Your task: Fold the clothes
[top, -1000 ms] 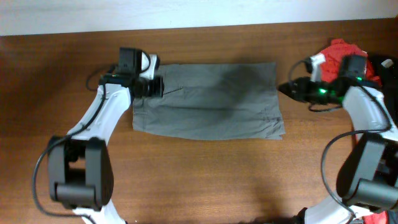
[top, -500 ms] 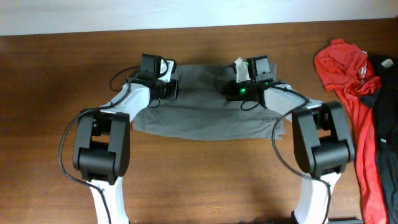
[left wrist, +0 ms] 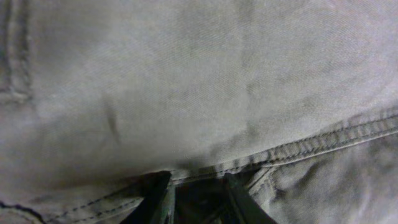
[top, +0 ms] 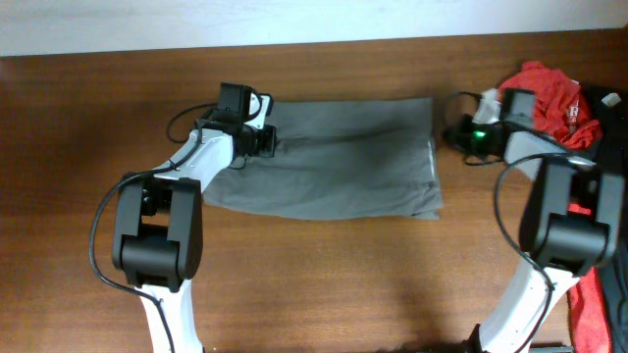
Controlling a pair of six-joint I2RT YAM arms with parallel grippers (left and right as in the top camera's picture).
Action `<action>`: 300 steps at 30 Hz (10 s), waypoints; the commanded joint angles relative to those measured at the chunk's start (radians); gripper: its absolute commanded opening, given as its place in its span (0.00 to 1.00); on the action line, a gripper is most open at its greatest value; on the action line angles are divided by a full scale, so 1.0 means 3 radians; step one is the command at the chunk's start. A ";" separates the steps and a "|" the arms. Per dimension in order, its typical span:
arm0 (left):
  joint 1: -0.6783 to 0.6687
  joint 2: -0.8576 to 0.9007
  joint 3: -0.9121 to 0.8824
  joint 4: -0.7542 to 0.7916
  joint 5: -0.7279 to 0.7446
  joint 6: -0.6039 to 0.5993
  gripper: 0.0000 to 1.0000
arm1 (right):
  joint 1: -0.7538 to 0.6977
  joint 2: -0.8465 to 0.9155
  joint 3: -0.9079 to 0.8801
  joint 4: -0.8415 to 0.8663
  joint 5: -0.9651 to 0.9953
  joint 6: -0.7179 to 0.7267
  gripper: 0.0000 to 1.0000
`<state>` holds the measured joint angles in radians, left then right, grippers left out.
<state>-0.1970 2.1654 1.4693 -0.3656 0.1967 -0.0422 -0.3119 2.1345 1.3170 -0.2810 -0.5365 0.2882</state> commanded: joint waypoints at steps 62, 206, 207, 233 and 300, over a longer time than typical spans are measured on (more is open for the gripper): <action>0.1034 0.0740 0.1143 -0.2279 0.1275 0.0905 0.12 | 0.1368 -0.0468 -0.0038 -0.1686 0.1166 -0.0134 0.04; 0.0468 -0.0004 0.3006 -0.3957 -0.1663 -0.0960 0.01 | 0.1394 -0.1391 0.0224 -0.2722 0.1027 -0.0333 0.04; 0.0423 0.0053 0.3006 -0.3955 -0.1662 -0.1013 0.00 | 0.1395 -0.1391 0.0224 -0.2733 0.1026 -0.0333 0.04; -0.0328 0.0860 0.3435 -0.3719 -0.1470 -0.0922 0.87 | 0.1394 -0.1391 0.0224 -0.2770 0.1030 -0.0334 0.04; 0.0732 0.0820 0.2504 -0.3189 0.0056 0.0425 0.14 | 0.2387 0.0557 0.0228 0.1953 0.0692 0.1200 0.04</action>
<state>0.0212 2.3680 2.2261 -1.3193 0.1905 0.0547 0.4347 2.2471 1.3773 0.3107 -0.3622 0.5976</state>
